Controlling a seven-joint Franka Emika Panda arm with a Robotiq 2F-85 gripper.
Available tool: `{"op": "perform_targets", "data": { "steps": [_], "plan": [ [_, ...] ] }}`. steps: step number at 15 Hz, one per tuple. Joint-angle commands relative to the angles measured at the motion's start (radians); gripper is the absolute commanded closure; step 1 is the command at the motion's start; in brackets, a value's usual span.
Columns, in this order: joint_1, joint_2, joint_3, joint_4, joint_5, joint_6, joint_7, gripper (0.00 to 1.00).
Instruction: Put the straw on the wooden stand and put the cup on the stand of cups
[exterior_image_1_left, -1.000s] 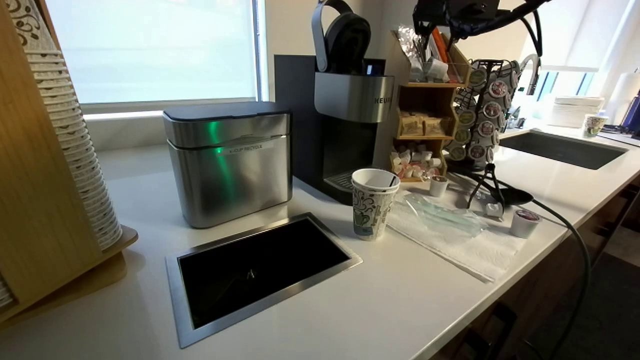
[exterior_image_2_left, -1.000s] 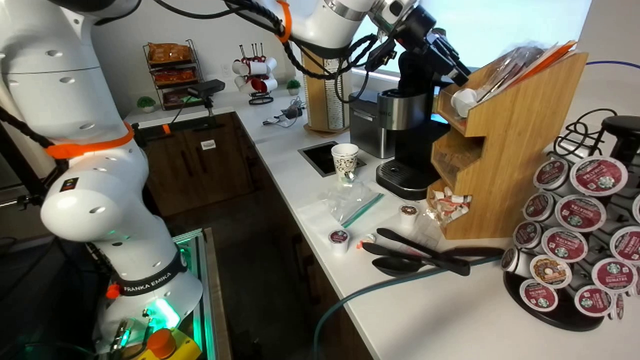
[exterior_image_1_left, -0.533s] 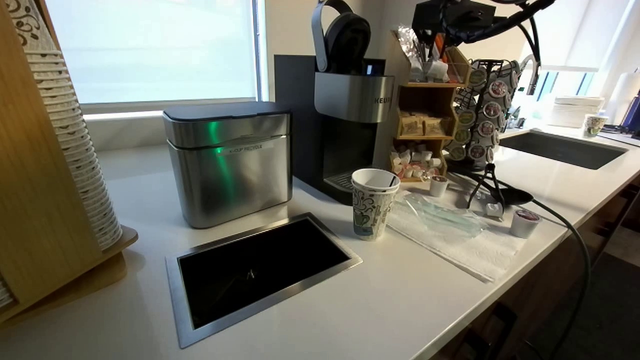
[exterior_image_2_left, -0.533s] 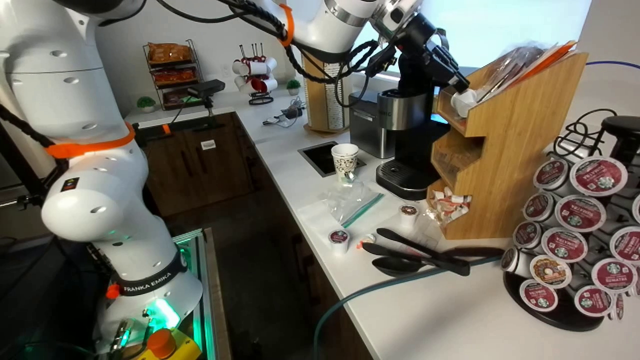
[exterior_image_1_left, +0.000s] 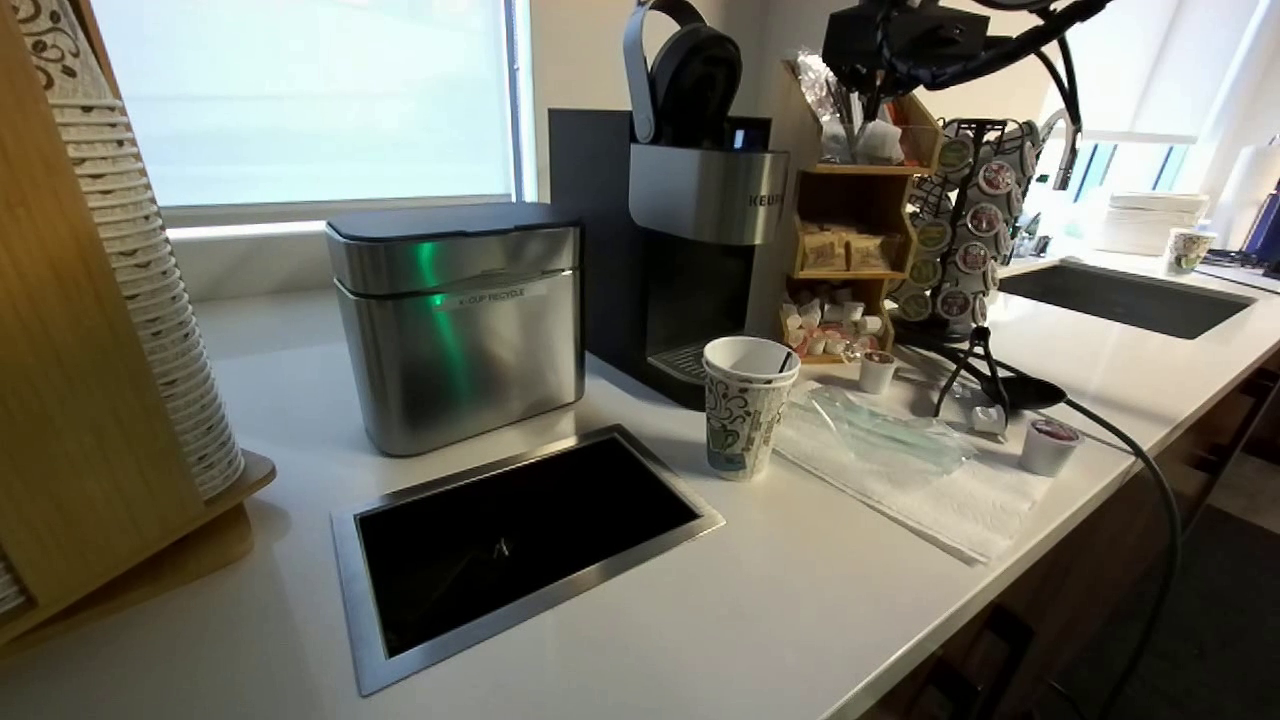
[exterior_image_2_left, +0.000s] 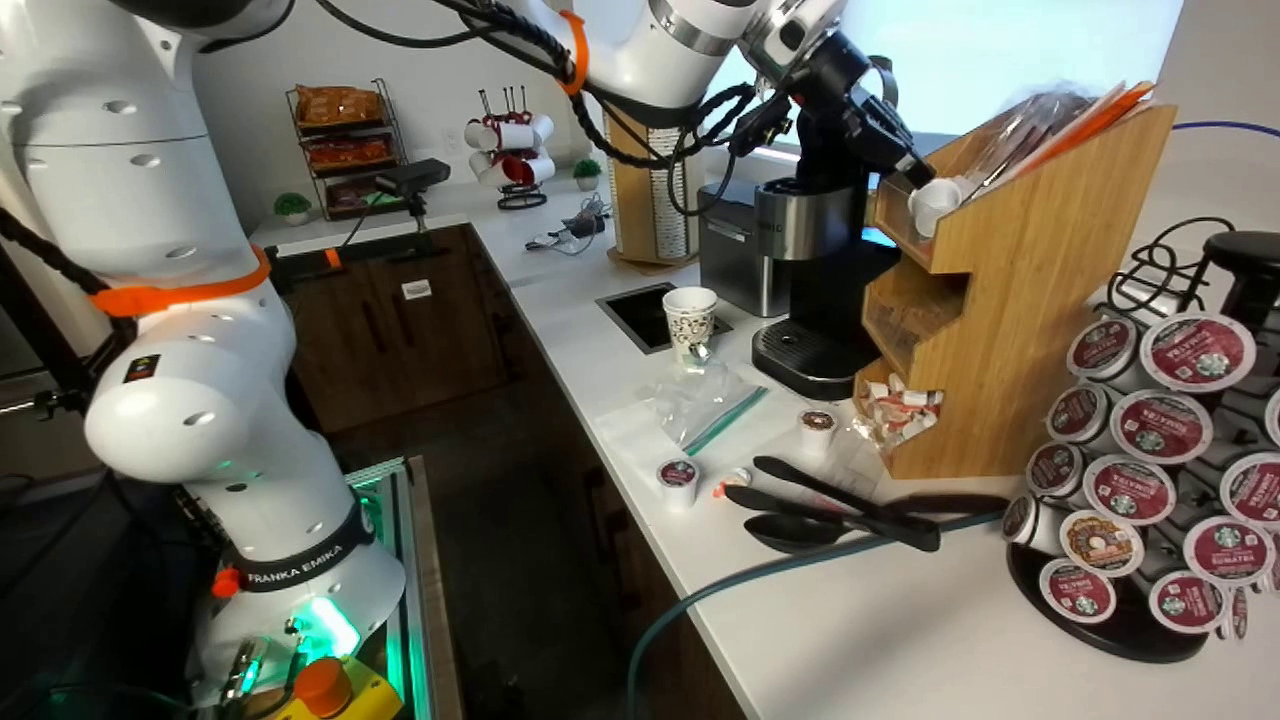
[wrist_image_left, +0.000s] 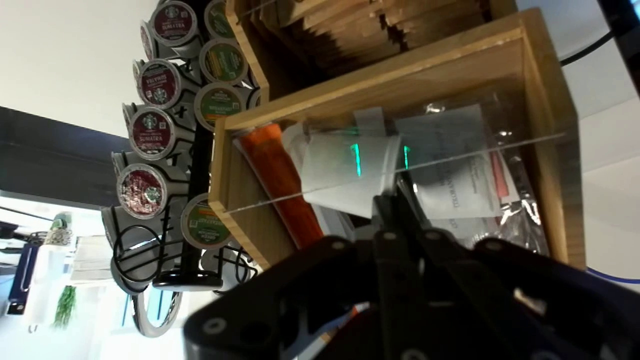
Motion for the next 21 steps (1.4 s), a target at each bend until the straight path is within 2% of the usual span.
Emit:
{"op": "perform_targets", "data": {
  "steps": [1, 6, 11, 18, 20, 21],
  "plan": [
    [0.02, -0.005, -0.013, -0.002, -0.013, -0.024, 0.027, 1.0],
    [0.013, -0.079, -0.016, -0.041, -0.031, 0.056, 0.084, 1.0],
    [-0.027, -0.2, -0.049, -0.126, 0.014, 0.275, 0.18, 1.0],
    [-0.151, -0.322, -0.196, -0.324, -0.016, 0.531, 0.432, 1.0],
    [-0.198, -0.332, -0.245, -0.384, -0.057, 0.714, 0.5, 1.0],
    [-0.169, -0.367, -0.3, -0.418, -0.099, 0.795, 0.502, 1.0]
  ]
}}
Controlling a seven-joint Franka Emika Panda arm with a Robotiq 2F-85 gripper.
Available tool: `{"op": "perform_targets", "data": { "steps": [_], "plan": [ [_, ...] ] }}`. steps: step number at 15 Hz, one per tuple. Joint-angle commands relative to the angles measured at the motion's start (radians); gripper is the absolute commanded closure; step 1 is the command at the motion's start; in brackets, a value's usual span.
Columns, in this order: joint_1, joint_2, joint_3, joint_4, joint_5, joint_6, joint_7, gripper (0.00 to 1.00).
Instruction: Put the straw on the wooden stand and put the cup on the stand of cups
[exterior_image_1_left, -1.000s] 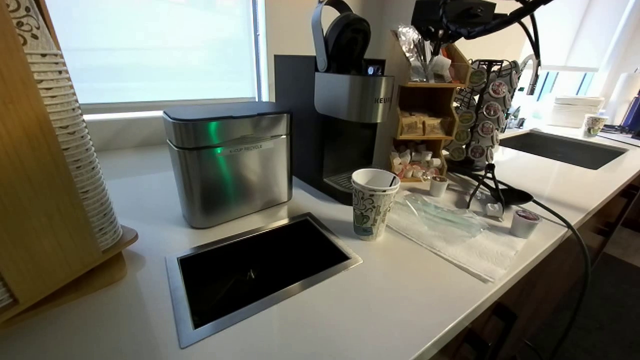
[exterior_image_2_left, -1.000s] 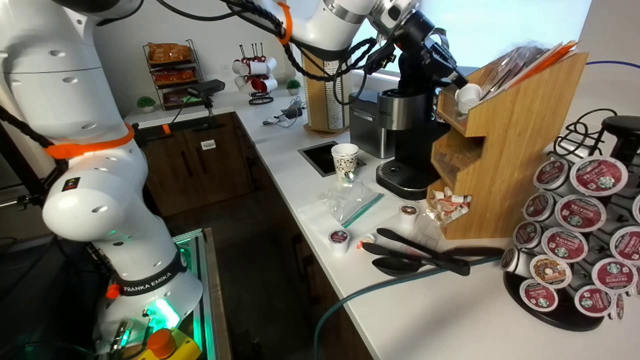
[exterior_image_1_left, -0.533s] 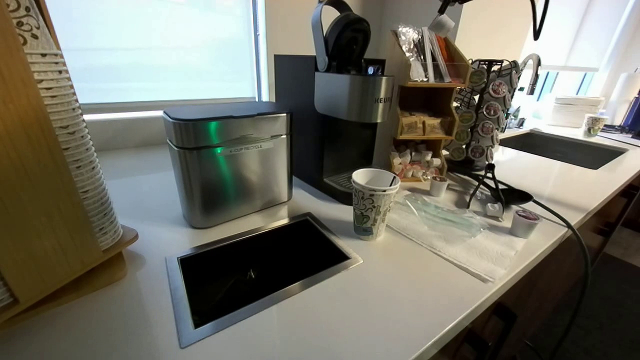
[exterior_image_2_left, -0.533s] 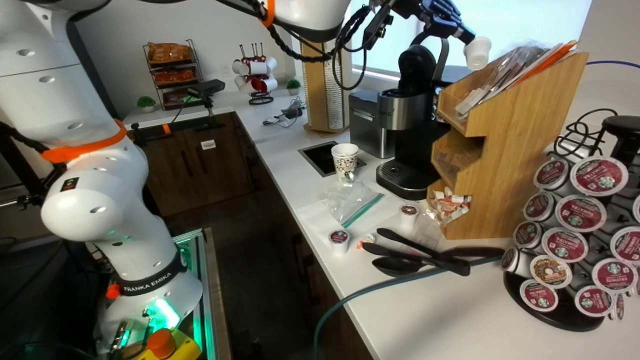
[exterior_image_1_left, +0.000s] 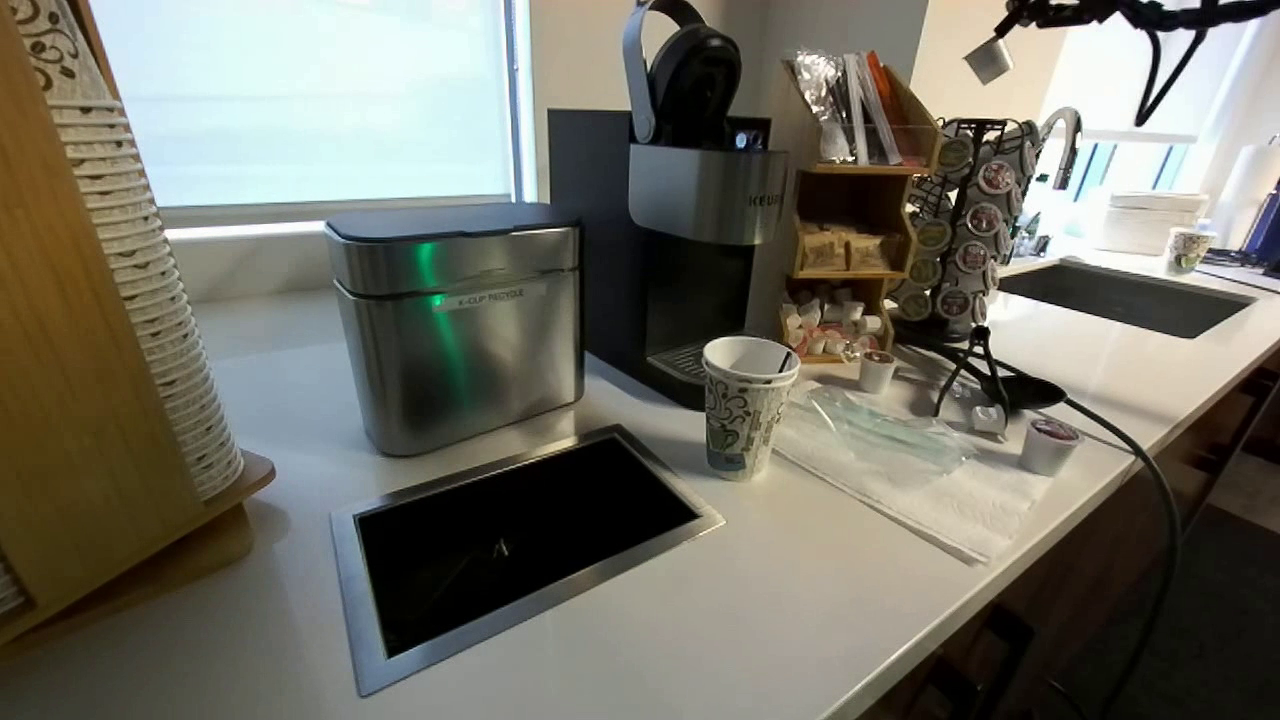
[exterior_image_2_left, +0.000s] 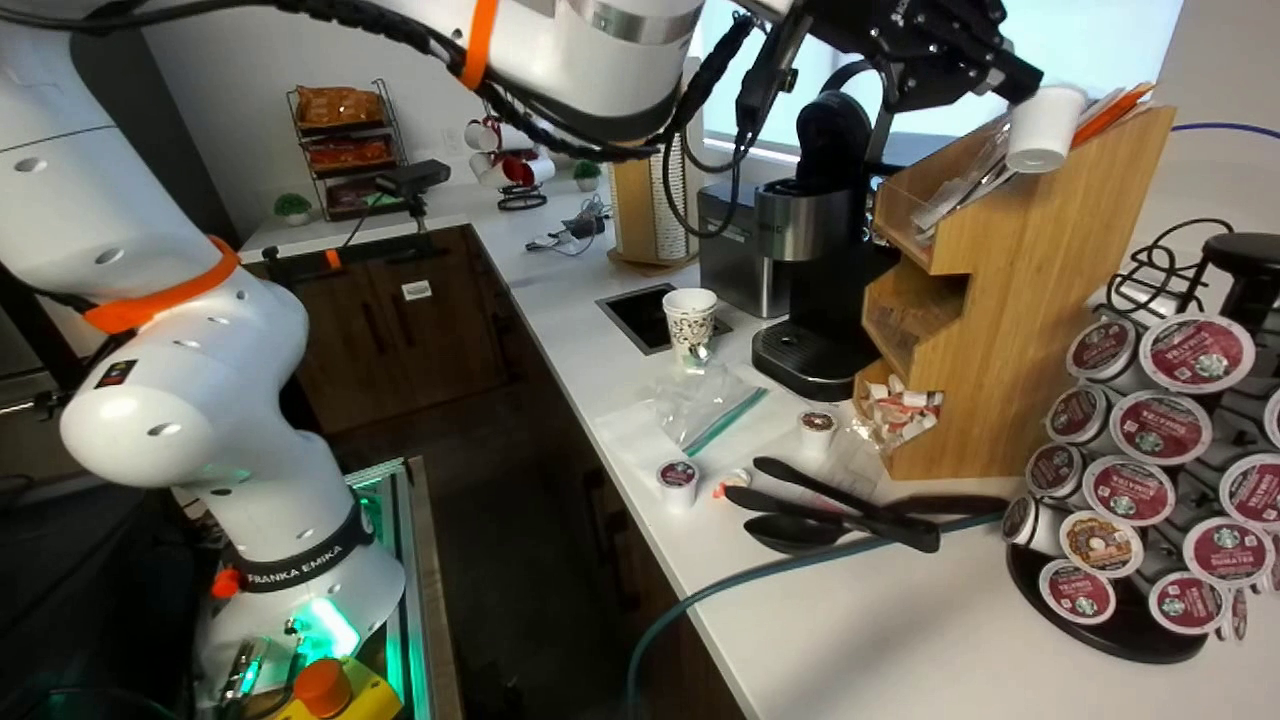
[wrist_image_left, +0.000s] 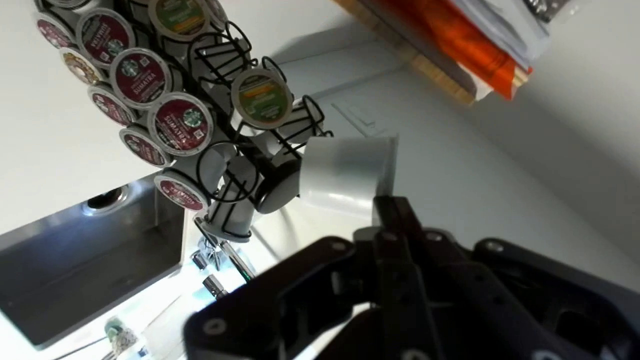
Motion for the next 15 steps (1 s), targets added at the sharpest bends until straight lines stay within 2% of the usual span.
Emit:
{"op": "perform_targets", "data": {
  "steps": [1, 4, 5, 6, 8, 10, 12, 15],
  "plan": [
    [-0.013, -0.091, -0.114, -0.141, -0.137, 0.291, 0.083, 1.0],
    [-0.04, -0.076, -0.201, -0.187, -0.22, 0.574, -0.007, 1.0],
    [-0.041, -0.074, -0.223, -0.233, -0.082, 0.648, -0.185, 1.0],
    [-0.085, -0.063, -0.222, -0.233, -0.189, 0.703, -0.107, 1.0],
    [-0.076, -0.038, -0.272, -0.282, -0.224, 0.784, -0.14, 1.0],
    [-0.068, -0.009, -0.318, -0.295, -0.33, 0.798, -0.095, 1.0],
    [-0.088, 0.021, -0.338, -0.285, -0.398, 0.759, -0.125, 1.0],
    [-0.097, 0.093, -0.384, -0.218, -0.501, 0.738, -0.082, 1.0]
  ]
}}
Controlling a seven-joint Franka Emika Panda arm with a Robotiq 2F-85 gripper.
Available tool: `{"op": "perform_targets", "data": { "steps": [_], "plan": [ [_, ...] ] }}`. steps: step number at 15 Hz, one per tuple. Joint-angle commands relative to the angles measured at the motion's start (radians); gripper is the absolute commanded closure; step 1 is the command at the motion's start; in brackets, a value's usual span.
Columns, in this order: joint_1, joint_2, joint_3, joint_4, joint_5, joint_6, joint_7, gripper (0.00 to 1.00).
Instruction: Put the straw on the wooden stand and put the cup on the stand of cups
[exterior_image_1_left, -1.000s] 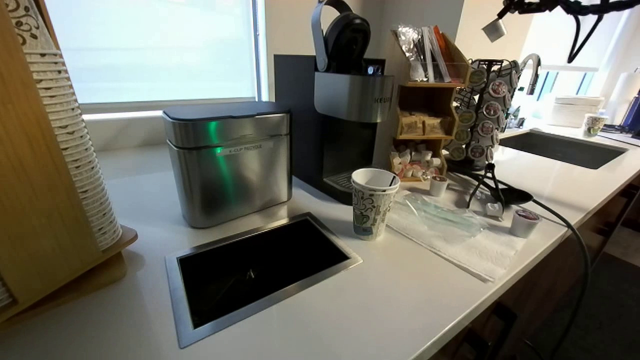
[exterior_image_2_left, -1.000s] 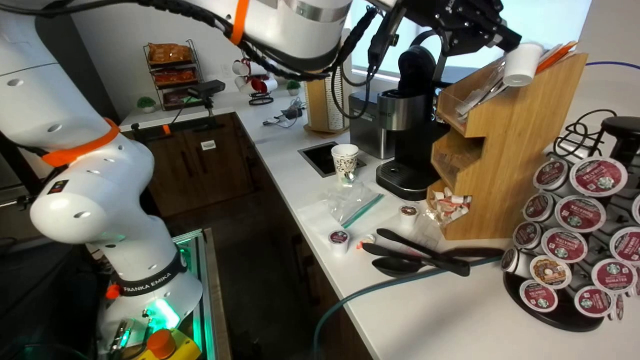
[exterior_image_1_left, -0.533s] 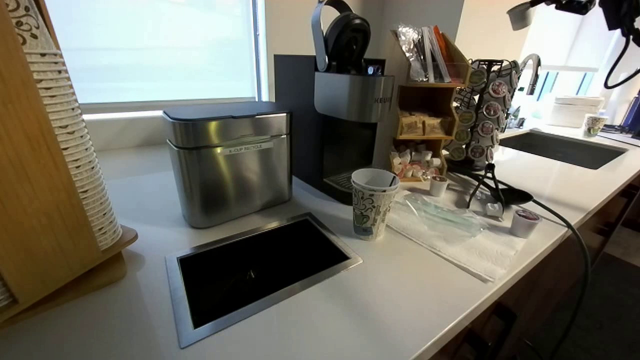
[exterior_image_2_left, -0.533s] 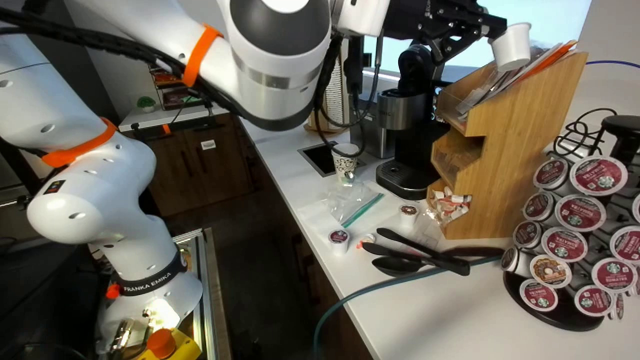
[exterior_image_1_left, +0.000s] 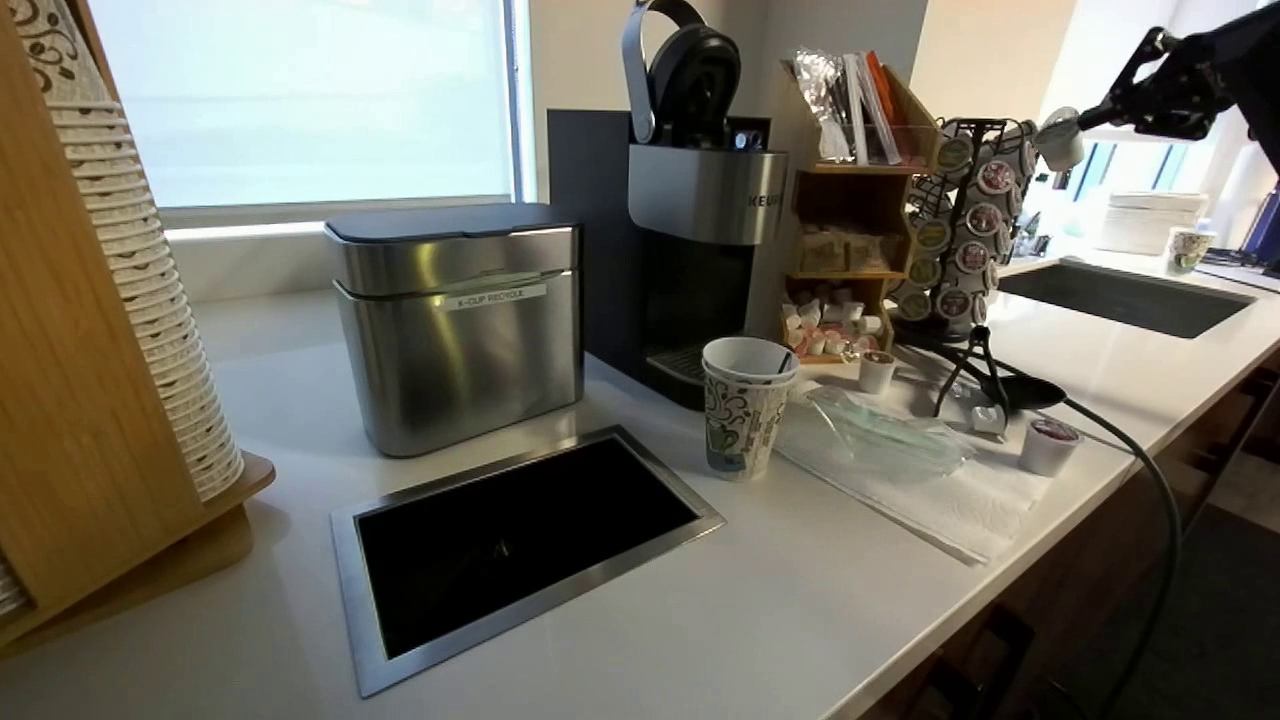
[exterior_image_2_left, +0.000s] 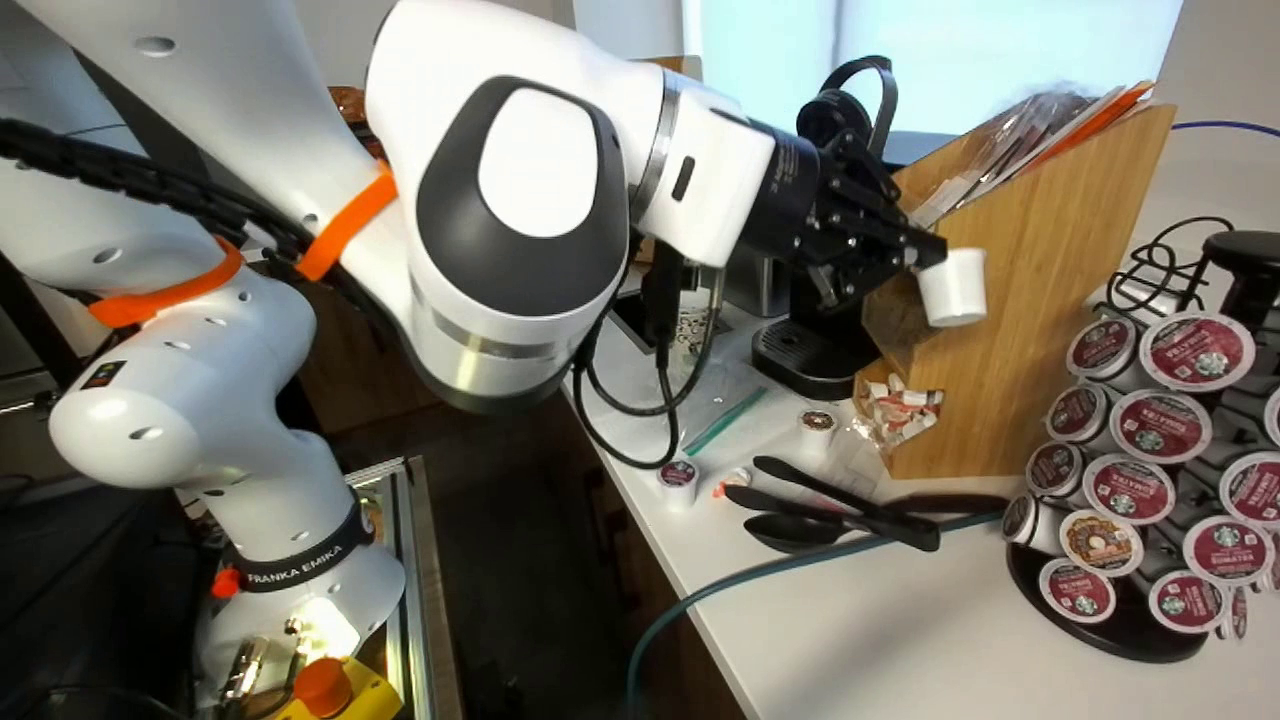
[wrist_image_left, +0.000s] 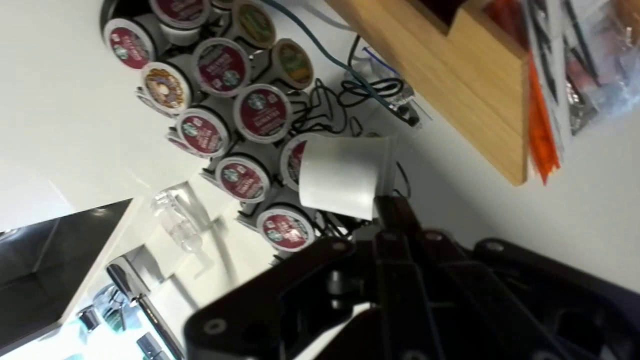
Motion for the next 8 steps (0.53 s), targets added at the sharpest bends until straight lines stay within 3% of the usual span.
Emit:
{"op": "perform_targets", "data": {
  "steps": [1, 4, 8],
  "plan": [
    [-0.005, 0.016, -0.015, 0.01, -0.029, -0.003, 0.001, 1.0],
    [-0.008, 0.027, -0.02, 0.017, -0.033, -0.003, 0.001, 1.0],
    [-0.025, 0.137, -0.085, 0.097, -0.134, 0.234, 0.007, 1.0]
  ]
}}
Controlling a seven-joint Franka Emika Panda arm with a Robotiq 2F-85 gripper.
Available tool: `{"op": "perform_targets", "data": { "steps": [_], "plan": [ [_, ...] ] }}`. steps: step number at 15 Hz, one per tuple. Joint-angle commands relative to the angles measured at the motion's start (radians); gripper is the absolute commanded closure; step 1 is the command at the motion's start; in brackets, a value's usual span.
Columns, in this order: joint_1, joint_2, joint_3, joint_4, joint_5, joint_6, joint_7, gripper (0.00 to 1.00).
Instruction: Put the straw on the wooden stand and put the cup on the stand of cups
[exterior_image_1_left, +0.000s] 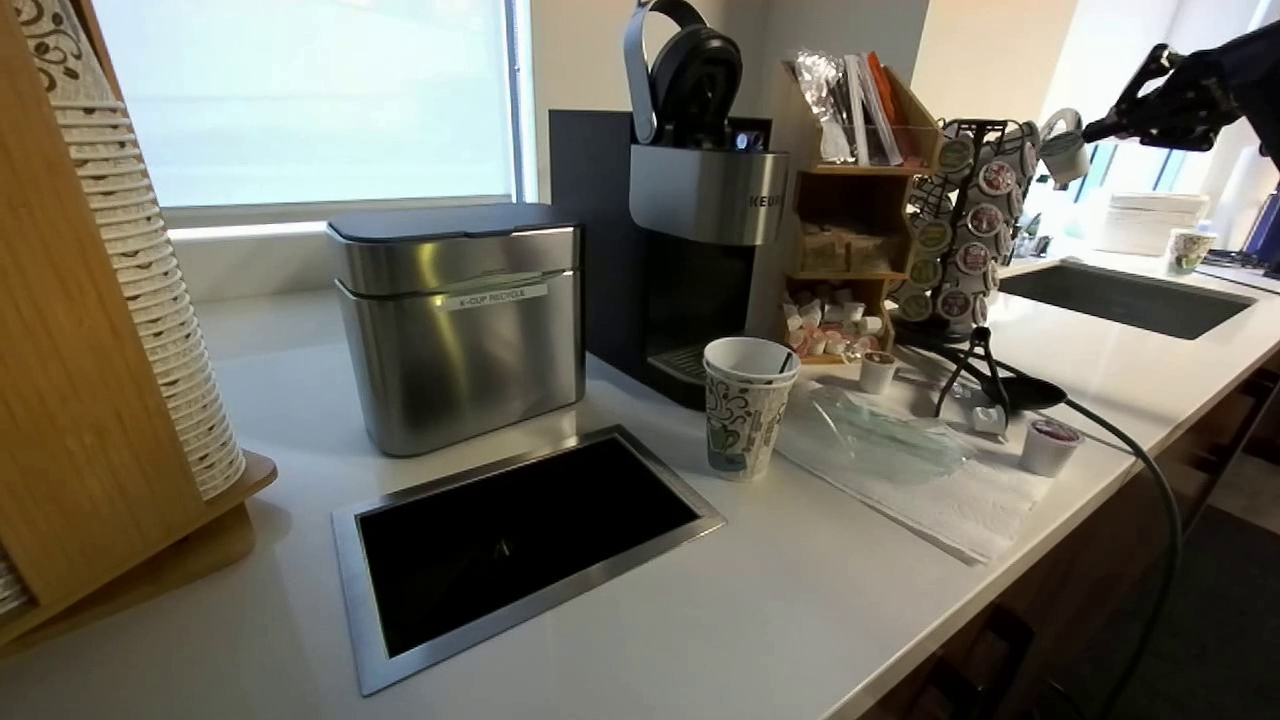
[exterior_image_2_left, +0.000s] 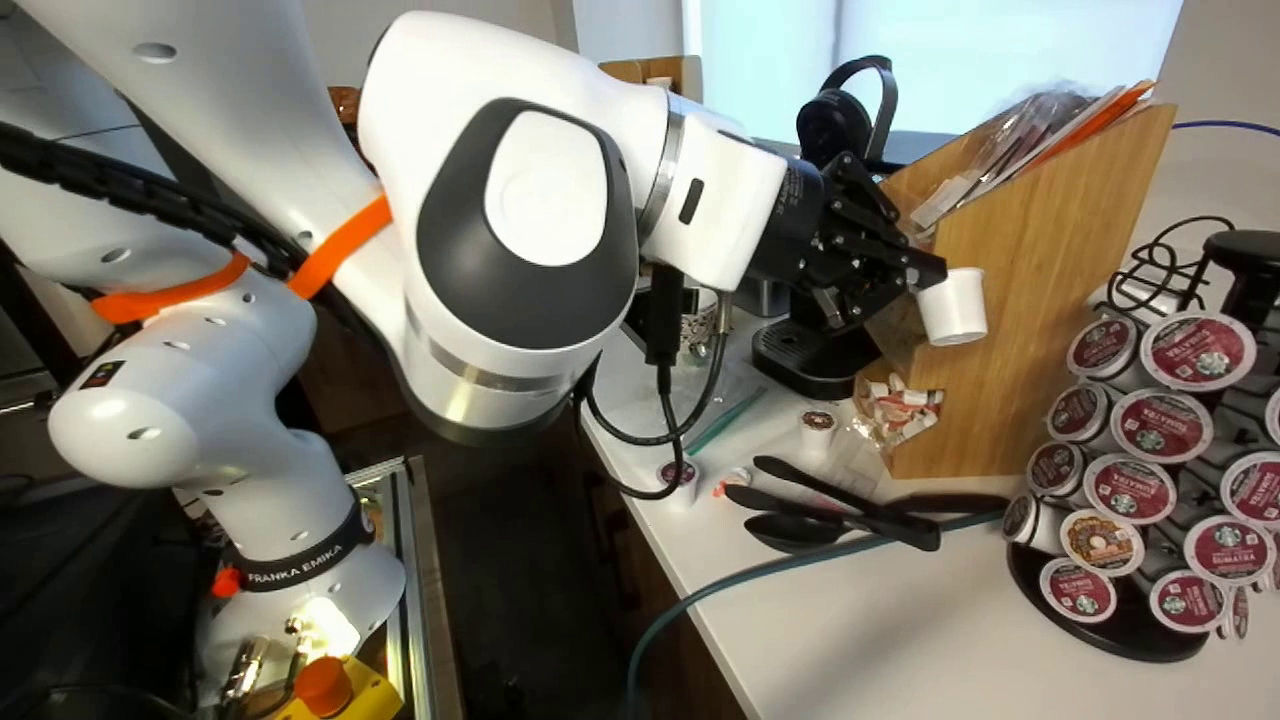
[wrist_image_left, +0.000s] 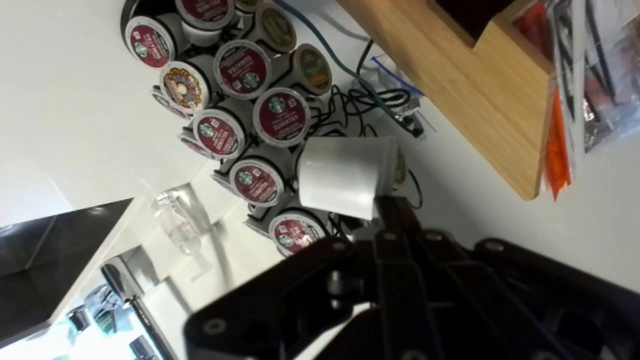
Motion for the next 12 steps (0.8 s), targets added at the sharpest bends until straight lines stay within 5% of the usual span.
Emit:
{"op": "perform_targets", "data": {
  "steps": [1, 3, 5, 12],
  "plan": [
    [-0.027, 0.131, -0.076, 0.111, -0.12, 0.232, 0.037, 1.0],
    [-0.041, 0.214, -0.113, 0.203, -0.16, 0.39, 0.066, 1.0],
    [-0.072, 0.142, -0.066, 0.12, -0.102, 0.319, 0.012, 0.98],
    [-0.121, 0.281, -0.012, 0.269, 0.009, 0.418, -0.052, 1.0]
  ]
}}
